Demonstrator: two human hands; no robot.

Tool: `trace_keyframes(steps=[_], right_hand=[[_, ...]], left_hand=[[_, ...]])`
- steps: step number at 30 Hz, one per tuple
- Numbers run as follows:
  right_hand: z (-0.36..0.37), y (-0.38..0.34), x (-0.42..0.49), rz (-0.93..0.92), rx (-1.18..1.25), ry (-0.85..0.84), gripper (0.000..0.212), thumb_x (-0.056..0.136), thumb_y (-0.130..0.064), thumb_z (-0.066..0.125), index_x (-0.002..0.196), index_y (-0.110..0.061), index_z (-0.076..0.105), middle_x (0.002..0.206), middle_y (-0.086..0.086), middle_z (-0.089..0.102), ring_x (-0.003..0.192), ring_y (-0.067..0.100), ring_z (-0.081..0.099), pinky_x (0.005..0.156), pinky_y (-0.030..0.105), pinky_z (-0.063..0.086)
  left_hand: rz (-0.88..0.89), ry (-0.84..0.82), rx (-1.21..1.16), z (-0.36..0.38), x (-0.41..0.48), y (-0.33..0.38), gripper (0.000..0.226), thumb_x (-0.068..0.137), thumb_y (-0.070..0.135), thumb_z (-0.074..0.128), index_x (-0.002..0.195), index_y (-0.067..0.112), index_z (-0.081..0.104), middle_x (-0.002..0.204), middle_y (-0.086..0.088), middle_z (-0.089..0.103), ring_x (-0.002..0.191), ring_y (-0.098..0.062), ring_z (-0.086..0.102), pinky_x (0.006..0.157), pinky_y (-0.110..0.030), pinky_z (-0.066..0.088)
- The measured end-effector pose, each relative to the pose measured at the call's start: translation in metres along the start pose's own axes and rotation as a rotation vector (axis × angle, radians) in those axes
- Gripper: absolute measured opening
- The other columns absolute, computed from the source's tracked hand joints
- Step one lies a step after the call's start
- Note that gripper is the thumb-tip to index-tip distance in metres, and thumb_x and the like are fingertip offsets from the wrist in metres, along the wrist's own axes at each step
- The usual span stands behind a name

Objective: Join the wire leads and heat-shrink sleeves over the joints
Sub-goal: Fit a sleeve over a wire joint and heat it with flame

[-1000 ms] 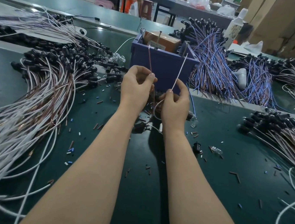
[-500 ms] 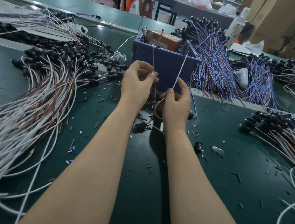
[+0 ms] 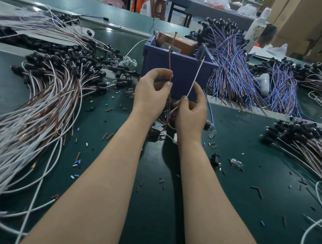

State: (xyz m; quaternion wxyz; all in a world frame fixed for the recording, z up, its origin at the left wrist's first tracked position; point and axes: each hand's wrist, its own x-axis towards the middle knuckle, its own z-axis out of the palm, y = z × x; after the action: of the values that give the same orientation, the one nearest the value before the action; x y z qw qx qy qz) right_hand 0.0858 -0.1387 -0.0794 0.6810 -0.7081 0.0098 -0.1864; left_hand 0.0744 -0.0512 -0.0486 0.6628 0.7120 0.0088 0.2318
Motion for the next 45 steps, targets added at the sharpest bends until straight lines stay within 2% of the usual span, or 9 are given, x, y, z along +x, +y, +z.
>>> trace_keyframes(steps=[6,11,20,23,25,30,39,42,45], right_hand=[[0.000,0.001,0.000,0.014,0.058,-0.025,0.044,0.095,-0.006,0.043,0.134,-0.026,0.050,0.062,0.002,0.056,0.052,0.015,0.050,0.063,0.036,0.044],[0.000,0.002,-0.001,0.028,0.079,-0.033,0.045,0.095,-0.006,0.043,0.134,-0.027,0.050,0.061,0.001,0.055,0.052,0.018,0.049,0.063,0.037,0.043],[-0.002,-0.004,-0.004,0.021,0.081,-0.034,0.041,0.095,-0.004,0.042,0.128,-0.025,0.053,0.062,0.002,0.055,0.051,0.018,0.050,0.059,0.039,0.048],[-0.001,-0.006,-0.003,0.012,0.006,0.005,0.024,0.094,-0.006,0.046,0.113,-0.018,0.056,0.071,0.004,0.060,0.062,0.020,0.056,0.069,0.041,0.051],[-0.001,-0.008,-0.003,0.003,-0.033,0.033,0.015,0.094,-0.008,0.049,0.104,-0.012,0.060,0.076,0.002,0.062,0.072,0.018,0.059,0.074,0.035,0.049],[0.000,-0.011,-0.005,-0.046,-0.083,0.007,0.015,0.095,-0.014,0.051,0.085,-0.014,0.062,0.079,0.002,0.063,0.080,0.020,0.059,0.080,0.038,0.049],[-0.003,-0.017,-0.007,-0.137,-0.133,-0.064,0.018,0.097,-0.017,0.050,0.086,-0.011,0.062,0.070,-0.006,0.059,0.072,0.013,0.056,0.072,0.030,0.047],[-0.008,-0.023,-0.002,-0.075,-0.063,0.018,0.017,0.099,-0.016,0.047,0.086,-0.013,0.058,0.070,-0.004,0.057,0.069,0.013,0.056,0.070,0.031,0.047],[-0.015,-0.031,0.005,0.003,0.103,0.128,0.022,0.100,-0.017,0.044,0.079,-0.017,0.052,0.066,-0.002,0.055,0.054,0.007,0.050,0.057,0.023,0.044]], left_hand=[[0.020,-0.013,0.026,0.000,0.001,0.001,0.021,0.088,0.000,0.057,0.107,0.007,0.064,0.104,-0.005,0.066,0.095,-0.016,0.064,0.091,-0.032,0.053],[0.034,-0.023,0.017,0.000,0.000,0.002,0.024,0.089,-0.003,0.055,0.109,0.005,0.064,0.094,0.003,0.065,0.071,0.009,0.060,0.071,-0.010,0.049],[0.019,-0.051,0.008,-0.002,0.000,0.003,0.022,0.089,-0.003,0.055,0.107,0.005,0.065,0.093,0.004,0.065,0.074,0.009,0.061,0.073,-0.009,0.049],[-0.015,-0.094,-0.041,-0.002,-0.001,0.002,0.020,0.089,-0.005,0.055,0.102,0.009,0.060,0.098,-0.003,0.067,0.095,-0.012,0.066,0.087,-0.024,0.053],[-0.035,-0.111,-0.076,-0.001,-0.002,0.001,0.019,0.088,-0.006,0.053,0.099,0.009,0.055,0.094,-0.005,0.067,0.094,-0.019,0.066,0.087,-0.031,0.054],[-0.027,-0.136,-0.073,0.000,-0.002,-0.001,0.019,0.087,-0.005,0.057,0.092,0.013,0.054,0.086,0.000,0.066,0.080,-0.006,0.064,0.079,-0.019,0.054],[-0.087,-0.165,0.046,-0.005,0.001,0.002,0.010,0.089,0.007,0.060,0.096,0.013,0.059,0.083,0.003,0.063,0.072,-0.004,0.058,0.061,-0.010,0.049],[-0.121,-0.255,0.156,-0.010,0.002,0.006,0.010,0.090,0.018,0.062,0.099,0.014,0.064,0.085,0.002,0.066,0.069,-0.001,0.058,0.056,-0.006,0.044],[-0.116,-0.513,0.311,-0.014,-0.001,0.013,0.025,0.090,0.036,0.062,0.104,0.017,0.069,0.093,0.005,0.072,0.084,-0.002,0.065,0.074,-0.012,0.049]])
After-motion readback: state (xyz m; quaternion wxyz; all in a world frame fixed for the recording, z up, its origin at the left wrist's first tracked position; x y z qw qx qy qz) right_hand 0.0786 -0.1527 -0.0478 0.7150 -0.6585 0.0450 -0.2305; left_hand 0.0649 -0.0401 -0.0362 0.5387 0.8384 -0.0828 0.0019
